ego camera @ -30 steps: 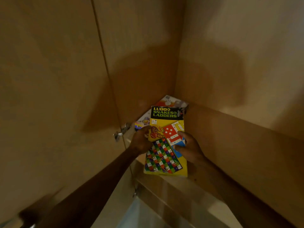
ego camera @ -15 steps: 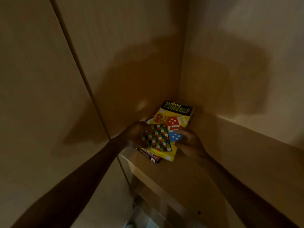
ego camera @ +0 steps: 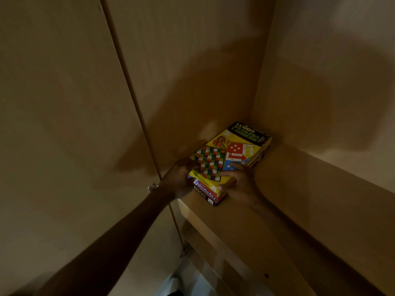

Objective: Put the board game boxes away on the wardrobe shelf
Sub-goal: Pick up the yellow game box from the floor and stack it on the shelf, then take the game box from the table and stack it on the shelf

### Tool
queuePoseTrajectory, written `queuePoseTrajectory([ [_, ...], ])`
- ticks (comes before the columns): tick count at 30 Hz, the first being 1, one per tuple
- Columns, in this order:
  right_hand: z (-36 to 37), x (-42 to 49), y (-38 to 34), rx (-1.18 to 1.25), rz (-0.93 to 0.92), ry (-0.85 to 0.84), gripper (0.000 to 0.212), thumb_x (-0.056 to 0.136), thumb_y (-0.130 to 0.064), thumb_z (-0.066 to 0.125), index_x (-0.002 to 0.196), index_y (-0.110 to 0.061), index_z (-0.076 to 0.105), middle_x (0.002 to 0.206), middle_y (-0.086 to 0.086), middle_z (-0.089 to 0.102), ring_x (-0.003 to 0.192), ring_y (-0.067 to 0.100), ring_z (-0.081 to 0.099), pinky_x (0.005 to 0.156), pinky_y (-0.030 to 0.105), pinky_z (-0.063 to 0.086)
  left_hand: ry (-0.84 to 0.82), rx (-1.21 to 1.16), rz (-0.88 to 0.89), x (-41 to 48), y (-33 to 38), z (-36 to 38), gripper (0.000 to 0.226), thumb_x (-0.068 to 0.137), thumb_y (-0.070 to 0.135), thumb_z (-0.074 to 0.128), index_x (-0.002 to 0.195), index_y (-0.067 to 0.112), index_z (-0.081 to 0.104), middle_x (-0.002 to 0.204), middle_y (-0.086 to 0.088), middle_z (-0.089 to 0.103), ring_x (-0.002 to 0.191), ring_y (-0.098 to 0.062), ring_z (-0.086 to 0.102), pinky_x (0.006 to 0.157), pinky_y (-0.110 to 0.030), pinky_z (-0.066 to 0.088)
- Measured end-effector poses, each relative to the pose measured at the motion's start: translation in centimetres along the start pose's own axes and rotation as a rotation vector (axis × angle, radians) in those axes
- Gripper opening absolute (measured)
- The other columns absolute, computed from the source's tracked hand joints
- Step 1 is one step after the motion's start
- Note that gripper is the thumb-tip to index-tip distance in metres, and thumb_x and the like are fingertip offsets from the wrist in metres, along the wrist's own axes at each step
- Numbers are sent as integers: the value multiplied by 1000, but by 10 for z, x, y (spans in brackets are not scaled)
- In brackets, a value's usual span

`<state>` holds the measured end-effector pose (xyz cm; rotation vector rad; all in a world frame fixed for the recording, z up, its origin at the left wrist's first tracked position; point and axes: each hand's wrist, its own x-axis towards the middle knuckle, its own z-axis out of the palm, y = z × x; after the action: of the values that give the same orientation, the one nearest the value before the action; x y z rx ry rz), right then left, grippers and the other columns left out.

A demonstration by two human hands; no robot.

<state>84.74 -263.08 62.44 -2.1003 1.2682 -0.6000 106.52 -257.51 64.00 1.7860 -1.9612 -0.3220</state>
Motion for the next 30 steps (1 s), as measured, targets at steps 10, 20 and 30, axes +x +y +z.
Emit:
queuePoseTrajectory([
  [10, 22, -59, 8, 186, -170, 246, 25, 78, -14, 72, 103, -16, 71, 121, 3, 57, 120, 18, 49, 95, 7, 37, 173, -500, -394, -69, 9, 32, 50, 84, 12, 72, 131, 16, 55, 129, 1, 58, 115, -16, 57, 92, -27, 45],
  [20, 99, -155, -49, 319, -175, -83, 35, 77, -25, 67, 112, -24, 67, 119, -11, 60, 110, 0, 56, 83, 25, 49, 405, -602, -659, -284, 3, 29, 37, 87, 15, 69, 122, 26, 62, 121, 12, 63, 107, -5, 61, 88, -33, 54],
  [30, 241, -337, -164, 324, -410, -570, 41, 80, -19, 73, 119, -26, 63, 114, -16, 58, 104, -6, 52, 82, 20, 47, 766, -572, -1053, -610, 55, 6, 35, 87, 18, 67, 118, 32, 61, 121, 22, 62, 106, 5, 59, 91, -30, 51],
])
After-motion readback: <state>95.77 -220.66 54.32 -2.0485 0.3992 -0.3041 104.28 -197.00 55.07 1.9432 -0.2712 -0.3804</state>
